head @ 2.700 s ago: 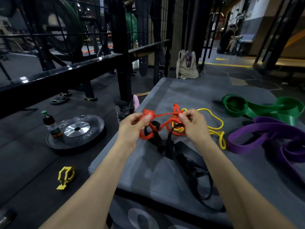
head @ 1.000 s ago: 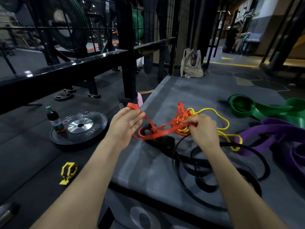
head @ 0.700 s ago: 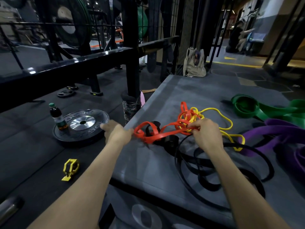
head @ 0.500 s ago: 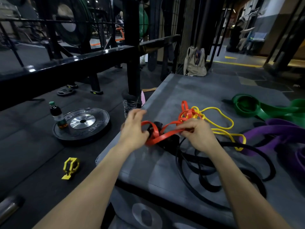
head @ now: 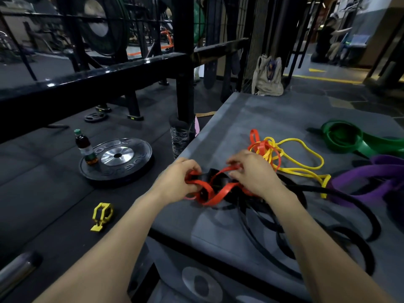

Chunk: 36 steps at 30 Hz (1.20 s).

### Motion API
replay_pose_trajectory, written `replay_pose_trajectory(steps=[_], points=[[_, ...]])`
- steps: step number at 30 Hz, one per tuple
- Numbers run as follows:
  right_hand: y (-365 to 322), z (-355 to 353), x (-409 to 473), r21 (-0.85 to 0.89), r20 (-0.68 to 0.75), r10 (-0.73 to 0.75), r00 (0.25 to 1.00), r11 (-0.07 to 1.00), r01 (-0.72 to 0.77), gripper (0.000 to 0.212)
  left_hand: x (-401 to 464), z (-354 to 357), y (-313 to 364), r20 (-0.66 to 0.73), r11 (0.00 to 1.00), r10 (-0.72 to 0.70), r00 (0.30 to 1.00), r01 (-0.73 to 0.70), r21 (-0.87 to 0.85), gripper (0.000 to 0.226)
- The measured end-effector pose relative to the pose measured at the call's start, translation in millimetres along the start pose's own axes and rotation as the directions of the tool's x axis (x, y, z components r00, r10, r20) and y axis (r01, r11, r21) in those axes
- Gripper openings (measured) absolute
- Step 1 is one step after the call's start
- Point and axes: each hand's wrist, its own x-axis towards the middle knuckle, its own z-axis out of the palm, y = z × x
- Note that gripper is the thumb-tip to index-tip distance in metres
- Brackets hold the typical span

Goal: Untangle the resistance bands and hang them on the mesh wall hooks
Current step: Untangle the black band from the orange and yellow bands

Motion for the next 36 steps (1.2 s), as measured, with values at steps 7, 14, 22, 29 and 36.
replay_pose_trajectory(steps=[7,14,22,29,36], points=[[-3,24,13,-0.172,0.207,-0.031,0.978,0.983,0.068,0.033,-1,-1,1,0.143,0.998,0.056,0.988,-0.054,-0.017,0.034],[12,-1,14,0.518,-0.273,0.367,0.890,0.835,-0.185,0.033,0,-8,9,0.200,0.938,-0.133,0.971,0.188,-0.291,0.061],[26,-30,2,0.997,0.017,0.738,0.674,-0.068,0.048,0.030,7,6,13,-0.071,0.975,-0.190,0.979,0.197,0.102,0.035],[29,-44,-11,0.989,-0.056,0.661,0.748,-0.065,0.132,0.023,15,3,9,-0.259,0.938,-0.339,0.904,0.346,-0.018,0.044],[17,-28,-16,0.845,-0.153,0.316,0.936,0.533,-0.042,0.020,20,5,10,-0.171,0.798,-0.598,0.783,0.562,-0.217,0.077]])
